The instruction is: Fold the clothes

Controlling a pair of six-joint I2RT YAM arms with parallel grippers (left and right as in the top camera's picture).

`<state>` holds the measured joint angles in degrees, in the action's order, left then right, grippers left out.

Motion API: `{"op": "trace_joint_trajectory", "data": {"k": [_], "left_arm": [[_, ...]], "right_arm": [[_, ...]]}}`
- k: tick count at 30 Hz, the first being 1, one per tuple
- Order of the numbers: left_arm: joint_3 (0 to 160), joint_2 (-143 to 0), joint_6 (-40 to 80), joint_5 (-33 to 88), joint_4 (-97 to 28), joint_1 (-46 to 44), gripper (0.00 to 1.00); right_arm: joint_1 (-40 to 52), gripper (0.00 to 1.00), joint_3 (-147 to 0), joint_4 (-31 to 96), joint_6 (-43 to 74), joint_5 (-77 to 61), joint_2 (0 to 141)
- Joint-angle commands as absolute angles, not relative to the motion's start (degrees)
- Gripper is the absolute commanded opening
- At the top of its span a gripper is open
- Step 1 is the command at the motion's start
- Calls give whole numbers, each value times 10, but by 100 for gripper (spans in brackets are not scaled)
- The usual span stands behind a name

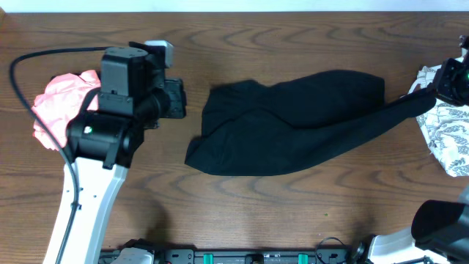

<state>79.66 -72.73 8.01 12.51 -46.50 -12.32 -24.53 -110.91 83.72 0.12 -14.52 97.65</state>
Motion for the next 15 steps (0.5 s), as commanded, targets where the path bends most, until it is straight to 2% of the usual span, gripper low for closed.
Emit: {"op": "trace_joint_trajectory", "data": {"k": [1, 4, 5, 8, 15], "left_arm": [[796, -772, 75, 174, -479, -140, 7], [795, -821, 75, 182, -492, -156, 30], [794, -837, 75, 196, -492, -161, 34], [794, -896, 75, 257, -489, -175, 41], [794, -1027, 62, 305, -471, -201, 42]], "right_arm": [[-247, 1, -1117, 842, -9, -155, 966], [-247, 1, -1117, 842, -9, -154, 966], [-247, 1, -1117, 843, -9, -154, 966], [-247, 1, -1117, 845, -9, -154, 966], [-247, 1, -1117, 849, -9, -152, 966]]}}
